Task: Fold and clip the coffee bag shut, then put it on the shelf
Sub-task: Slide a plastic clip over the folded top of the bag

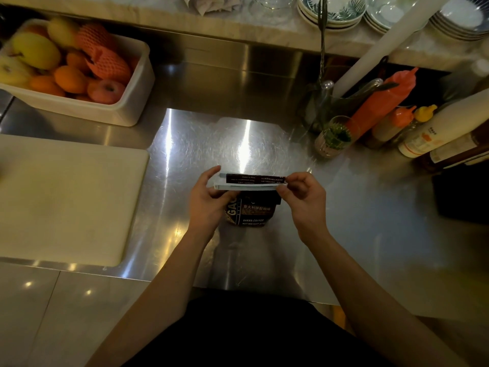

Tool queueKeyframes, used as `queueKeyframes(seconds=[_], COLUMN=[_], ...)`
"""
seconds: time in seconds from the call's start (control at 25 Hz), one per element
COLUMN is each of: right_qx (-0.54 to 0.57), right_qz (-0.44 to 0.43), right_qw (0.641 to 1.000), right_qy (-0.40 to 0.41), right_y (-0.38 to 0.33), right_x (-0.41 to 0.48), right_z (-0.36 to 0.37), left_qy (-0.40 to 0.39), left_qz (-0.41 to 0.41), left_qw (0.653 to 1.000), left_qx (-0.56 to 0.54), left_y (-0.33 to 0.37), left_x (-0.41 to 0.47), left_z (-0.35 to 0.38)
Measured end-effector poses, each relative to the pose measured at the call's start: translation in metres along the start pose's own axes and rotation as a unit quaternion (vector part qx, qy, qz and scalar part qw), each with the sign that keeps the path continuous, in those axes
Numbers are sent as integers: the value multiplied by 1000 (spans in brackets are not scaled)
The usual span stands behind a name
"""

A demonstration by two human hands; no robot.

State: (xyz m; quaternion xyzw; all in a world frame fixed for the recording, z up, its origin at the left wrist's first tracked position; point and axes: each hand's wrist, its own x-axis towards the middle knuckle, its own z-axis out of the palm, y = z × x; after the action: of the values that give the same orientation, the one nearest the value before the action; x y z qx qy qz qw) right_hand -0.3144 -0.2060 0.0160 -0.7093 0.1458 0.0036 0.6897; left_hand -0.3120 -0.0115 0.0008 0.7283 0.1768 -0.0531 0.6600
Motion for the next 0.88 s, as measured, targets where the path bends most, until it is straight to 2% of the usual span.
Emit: queueKeyframes(seconds=[0.24, 0.64, 0.88], right_qx=[-17, -47, -76], right_qz=[-3, 0, -9], right_qw=[1000, 998, 997], right_qy=[7, -34, -4], right_y=[6, 6, 7], right_x=[-1, 2, 3], right_z=[2, 5, 8], left_qy=[-1, -17, -36], left_qz=[6, 40, 19], left_qw=[1000, 999, 999], left_qx=[-12, 4, -11], left_y=[-2, -5, -2], left_x=[0, 2, 0], left_z=[1, 1, 3])
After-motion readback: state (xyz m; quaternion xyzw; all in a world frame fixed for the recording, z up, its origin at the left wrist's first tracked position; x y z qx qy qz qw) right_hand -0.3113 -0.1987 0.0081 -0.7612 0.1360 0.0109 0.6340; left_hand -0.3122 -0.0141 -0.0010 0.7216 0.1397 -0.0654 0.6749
